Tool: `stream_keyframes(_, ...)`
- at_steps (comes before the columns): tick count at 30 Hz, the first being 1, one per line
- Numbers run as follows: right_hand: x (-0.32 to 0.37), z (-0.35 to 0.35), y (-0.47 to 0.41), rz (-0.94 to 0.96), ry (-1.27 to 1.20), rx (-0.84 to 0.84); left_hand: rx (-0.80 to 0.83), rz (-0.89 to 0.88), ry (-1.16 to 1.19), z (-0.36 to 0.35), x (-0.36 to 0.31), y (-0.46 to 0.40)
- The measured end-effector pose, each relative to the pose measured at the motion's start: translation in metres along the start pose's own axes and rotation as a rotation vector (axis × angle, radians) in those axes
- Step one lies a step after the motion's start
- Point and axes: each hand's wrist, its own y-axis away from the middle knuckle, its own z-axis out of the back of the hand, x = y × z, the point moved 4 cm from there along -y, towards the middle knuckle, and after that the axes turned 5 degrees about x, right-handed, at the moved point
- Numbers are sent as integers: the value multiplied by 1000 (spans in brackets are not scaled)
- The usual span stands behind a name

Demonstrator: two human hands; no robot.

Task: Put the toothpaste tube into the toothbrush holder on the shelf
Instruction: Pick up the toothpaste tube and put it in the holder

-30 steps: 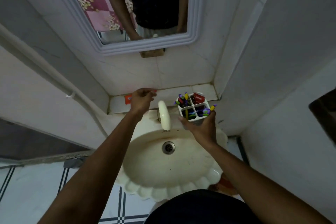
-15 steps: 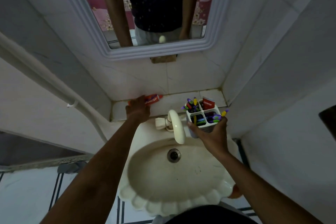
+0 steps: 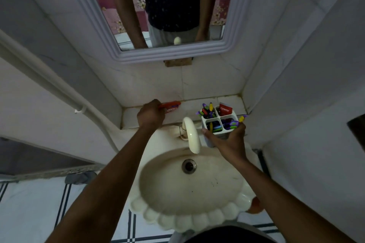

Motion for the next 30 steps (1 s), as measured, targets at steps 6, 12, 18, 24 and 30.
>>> stream_keyframes(6,-1,2,2,19,54,38,62,-160,337,44,-46,34)
stream_keyframes(12,-2,-1,4,29,148,61,-100,-349,499,85,-92,83)
stream_keyframes(18,0,2,8,10,158,64,-72,-460,438,86,-129,109)
stream_keyframes(24,3,4,9,7,166,86,-12,-535,228,66,-144,119)
stream_keyframes(30,3,5,10,16,183,77,24,-507,181,47,-150,117)
